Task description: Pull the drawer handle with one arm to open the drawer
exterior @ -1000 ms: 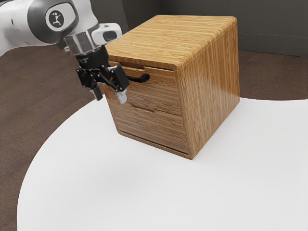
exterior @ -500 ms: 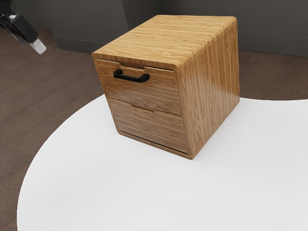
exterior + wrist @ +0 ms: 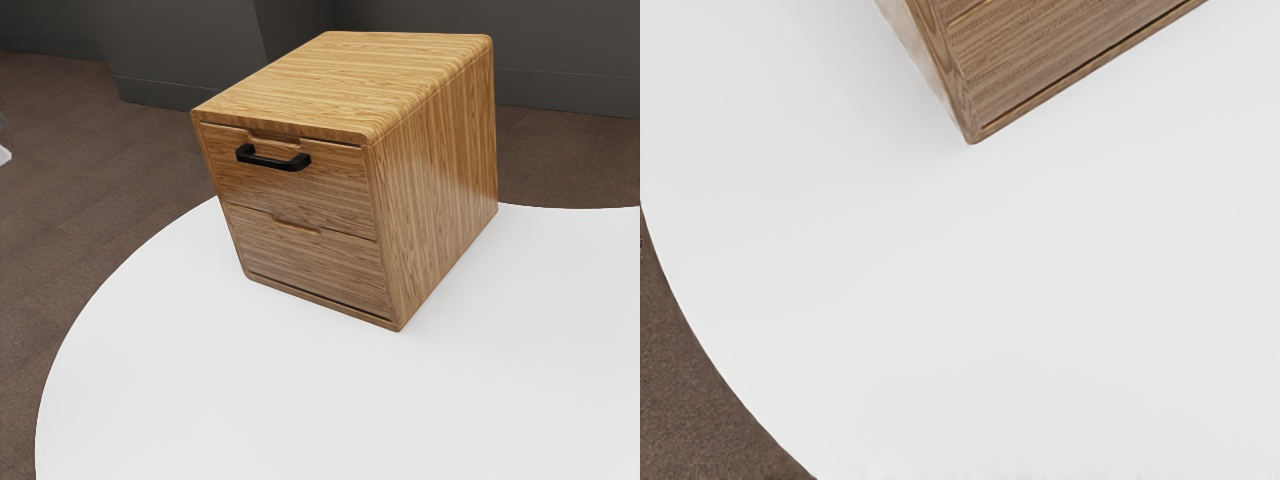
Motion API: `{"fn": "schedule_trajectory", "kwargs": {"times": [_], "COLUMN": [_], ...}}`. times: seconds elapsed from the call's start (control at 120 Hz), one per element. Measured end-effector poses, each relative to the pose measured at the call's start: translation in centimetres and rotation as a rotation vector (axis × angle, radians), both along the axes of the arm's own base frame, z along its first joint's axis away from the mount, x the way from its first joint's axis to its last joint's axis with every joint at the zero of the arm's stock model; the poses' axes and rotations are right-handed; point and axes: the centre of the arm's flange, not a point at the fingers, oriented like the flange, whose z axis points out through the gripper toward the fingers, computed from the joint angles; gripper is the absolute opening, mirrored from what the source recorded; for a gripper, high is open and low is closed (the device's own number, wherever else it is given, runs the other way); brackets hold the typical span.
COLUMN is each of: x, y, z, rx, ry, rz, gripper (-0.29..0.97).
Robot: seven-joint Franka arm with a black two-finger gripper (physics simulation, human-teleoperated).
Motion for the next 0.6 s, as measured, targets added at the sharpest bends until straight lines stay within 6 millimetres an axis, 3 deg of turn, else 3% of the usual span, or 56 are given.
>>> {"fn": "schedule_trajectory", "kwargs": {"times": [0.125,0.167,0.2,0.267,0.35,0.408,0.458,0.525,0.558,0.6], "x": [-0.8,-0.4,1.1,6.2,12.5,14.7,15.5,15.9,16.0,16.0], "y": [3.0,2.7,1.5,-4.6,-16.9,-25.4,-30.9,-34.7,-35.2,-34.3], "z": [-2.7,-3.0,-3.4,-4.5,-5.3,-5.4,-5.7,-6.1,-6.2,-6.3], "rx": [0.048,0.072,0.089,0.114,0.139,0.155,0.165,0.18,0.191,0.216], "ry": [-0.015,-0.027,-0.037,-0.057,-0.093,-0.125,-0.146,-0.165,-0.169,-0.163], "rz": [-0.027,-0.058,-0.108,-0.282,-0.564,-0.742,-0.856,-0.943,-0.957,-0.945], "gripper": [0.68,0.68,0.68,0.68,0.68,0.68,0.68,0.68,0.68,0.68]}}
